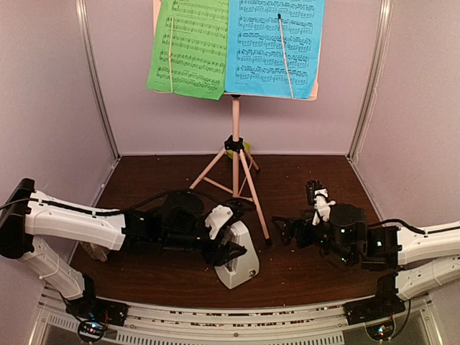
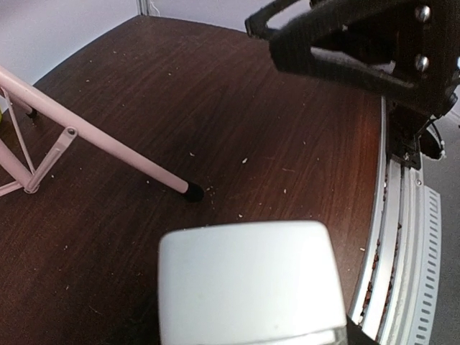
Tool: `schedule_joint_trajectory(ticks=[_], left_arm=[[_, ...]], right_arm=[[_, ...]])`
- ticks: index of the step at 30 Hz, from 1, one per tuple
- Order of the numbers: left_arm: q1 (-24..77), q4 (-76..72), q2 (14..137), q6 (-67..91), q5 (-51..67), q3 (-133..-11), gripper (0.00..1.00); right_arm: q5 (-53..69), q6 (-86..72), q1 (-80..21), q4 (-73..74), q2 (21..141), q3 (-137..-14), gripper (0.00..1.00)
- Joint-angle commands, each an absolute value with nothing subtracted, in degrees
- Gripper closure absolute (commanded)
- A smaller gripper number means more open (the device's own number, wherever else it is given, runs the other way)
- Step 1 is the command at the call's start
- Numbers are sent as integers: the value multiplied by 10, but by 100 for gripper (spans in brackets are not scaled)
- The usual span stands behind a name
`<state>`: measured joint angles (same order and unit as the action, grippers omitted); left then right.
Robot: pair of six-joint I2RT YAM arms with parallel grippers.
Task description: Set up the instrument practice props
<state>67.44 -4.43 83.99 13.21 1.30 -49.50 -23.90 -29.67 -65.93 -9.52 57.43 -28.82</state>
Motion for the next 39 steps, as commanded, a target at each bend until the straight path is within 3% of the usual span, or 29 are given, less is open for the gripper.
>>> schedule_joint_trajectory(ticks=[1, 2, 5, 6, 7, 9, 17, 22, 30, 39], left_arm=[[674, -81, 845, 99, 36, -535, 47], [674, -81, 845, 96, 38, -535, 46], [674, -81, 836, 94, 30, -532, 30], [674, -84, 829, 95, 29, -528, 14], [674, -91, 818, 98, 30, -522, 6], [674, -105, 799, 106, 34, -509, 2], [674, -169, 713, 136, 28, -415, 4], [674, -172, 686, 141, 3, -378, 18], [675, -195, 703, 132, -4, -376, 30], [679, -187, 736, 117, 2, -410, 33]], right_arm=[[-256, -274, -661, -62, 539, -308, 0], [-247, -274, -660, -67, 530, -304, 0], [-220, -269, -658, -65, 511, -307, 0], [-217, -271, -658, -51, 512, -316, 0], [-215, -274, -657, -36, 515, -326, 0], [-215, -290, -657, -13, 527, -347, 0], [-86, -311, -658, -49, 591, -379, 0], [0, -336, -657, -82, 646, -410, 0], [36, -391, -652, -144, 703, -408, 0], [61, -449, -631, -206, 754, -385, 5]])
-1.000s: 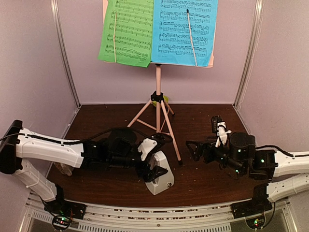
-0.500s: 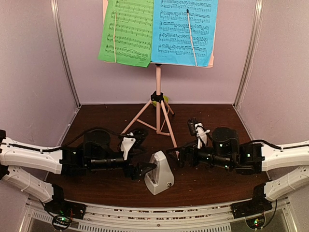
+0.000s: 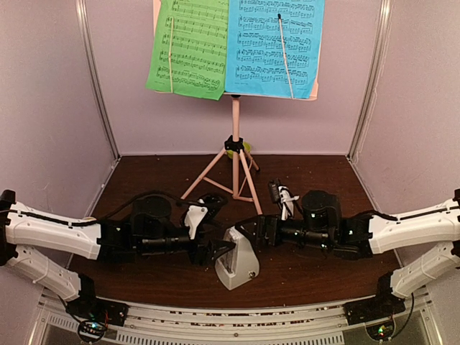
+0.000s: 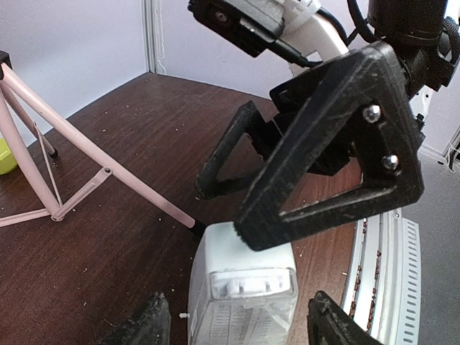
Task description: Set up the instrument practice props
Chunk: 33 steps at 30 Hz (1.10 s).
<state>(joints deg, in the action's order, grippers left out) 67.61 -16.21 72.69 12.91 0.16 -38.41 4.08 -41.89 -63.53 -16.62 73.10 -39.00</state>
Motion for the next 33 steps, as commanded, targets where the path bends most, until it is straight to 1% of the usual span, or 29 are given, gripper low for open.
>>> schedule_joint_trajectory(ticks=[1, 5, 12, 22, 26, 33], left_arm=[[679, -190, 737, 118, 2, -408, 36], [679, -201, 737, 120, 1, -402, 45], [679, -194, 732, 117, 2, -399, 56], [690, -208, 708, 106, -1, -369, 75], [696, -213, 703, 104, -5, -359, 80], [697, -218, 691, 98, -13, -346, 82]], right_arm=[[66, -451, -632, -208, 761, -387, 6], [67, -459, -631, -211, 781, -384, 9], [52, -462, -631, -205, 792, -368, 13], [29, -453, -631, -191, 800, -347, 15], [26, -456, -631, -196, 810, -337, 16], [13, -458, -630, -193, 816, -323, 17]])
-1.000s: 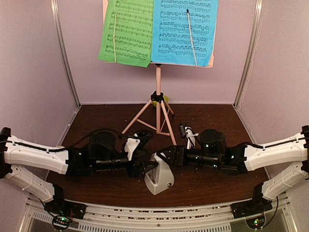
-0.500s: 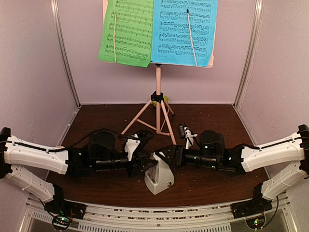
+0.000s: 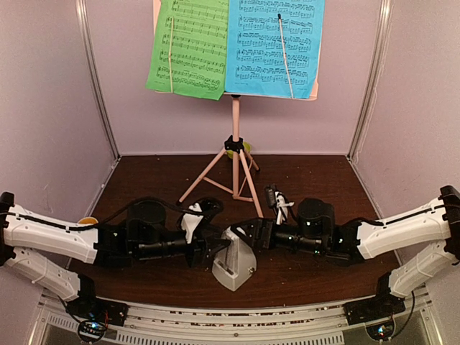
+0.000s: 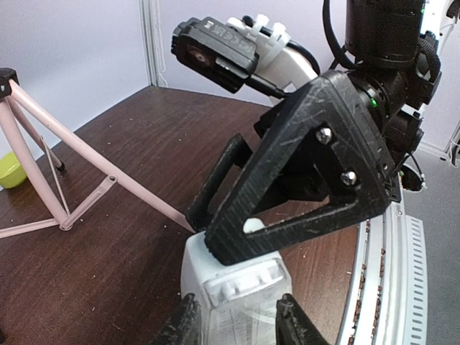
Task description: Set up the instrument practice props
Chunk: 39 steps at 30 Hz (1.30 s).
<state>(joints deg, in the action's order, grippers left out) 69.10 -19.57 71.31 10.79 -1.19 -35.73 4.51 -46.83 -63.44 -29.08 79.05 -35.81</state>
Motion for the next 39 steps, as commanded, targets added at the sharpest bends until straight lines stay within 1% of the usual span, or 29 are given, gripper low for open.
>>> schedule_joint_trajectory(ticks=[1, 7, 8, 9, 10, 11, 12, 14, 18, 21, 22, 29, 32, 36, 39], left_arm=[[697, -218, 688, 97, -13, -344, 82], [697, -216, 658, 117, -27, -330, 83], [697, -210, 652, 124, -37, -328, 81], [698, -199, 645, 130, -48, -329, 73], [700, -189, 643, 139, -54, -332, 60], [709, -186, 642, 144, -67, -331, 50], [722, -192, 643, 148, -82, -329, 47], [750, -203, 655, 161, -110, -330, 43], [786, -180, 702, 182, -179, -364, 40], [791, -165, 733, 198, -211, -390, 31], [792, -157, 742, 199, -218, -399, 30], [790, -138, 773, 205, -272, -421, 32], [780, -142, 776, 192, -269, -422, 33], [754, -204, 749, 160, -200, -383, 40], [736, -241, 716, 137, -156, -347, 40]], right_arm=[[11, -458, -630, -192, 816, -321, 17], [15, -464, -625, -207, 820, -310, 17], [16, -465, -624, -206, 820, -310, 17], [17, -465, -624, -207, 819, -311, 17], [19, -465, -624, -207, 819, -313, 17], [20, -465, -624, -207, 818, -316, 17], [21, -465, -624, -207, 819, -319, 17], [22, -462, -624, -205, 821, -325, 17], [24, -462, -624, -204, 828, -331, 17], [27, -463, -624, -204, 830, -331, 18], [26, -464, -624, -204, 830, -332, 18], [21, -465, -625, -198, 822, -334, 18], [23, -464, -625, -197, 823, -340, 18], [24, -463, -625, -192, 824, -347, 18], [23, -462, -625, -189, 826, -349, 18]])
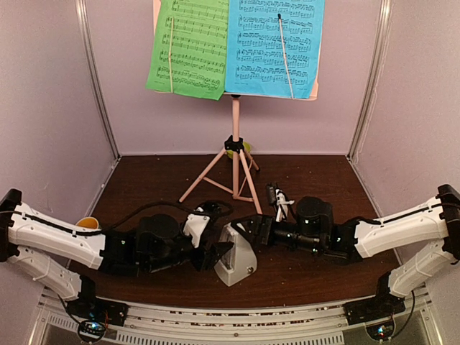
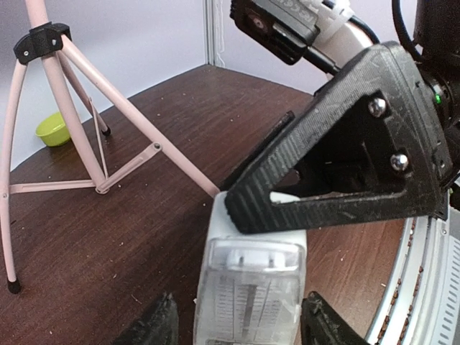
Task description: Set up the instrument practice props
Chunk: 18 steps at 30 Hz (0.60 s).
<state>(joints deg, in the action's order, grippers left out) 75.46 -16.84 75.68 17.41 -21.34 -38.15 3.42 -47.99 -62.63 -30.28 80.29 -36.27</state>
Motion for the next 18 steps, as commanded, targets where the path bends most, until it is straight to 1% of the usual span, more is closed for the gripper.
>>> schedule_joint_trajectory(ticks=[1, 6, 14, 16, 18], left_arm=[[733, -235, 709, 132, -157, -345, 40], [730, -196, 713, 111, -149, -373, 38], [730, -202, 745, 120, -126, -403, 35], [730, -195, 754, 118, -126, -413, 35], [730, -190, 760, 114, -127, -421, 38]], right_arm=[[22, -464, -625, -189, 827, -349, 18], [20, -469, -626, -193, 832, -348, 19], [5, -474, -627, -186, 833, -343, 21], [6, -475, -628, -187, 836, -342, 21], [4, -478, -629, -188, 837, -341, 21]])
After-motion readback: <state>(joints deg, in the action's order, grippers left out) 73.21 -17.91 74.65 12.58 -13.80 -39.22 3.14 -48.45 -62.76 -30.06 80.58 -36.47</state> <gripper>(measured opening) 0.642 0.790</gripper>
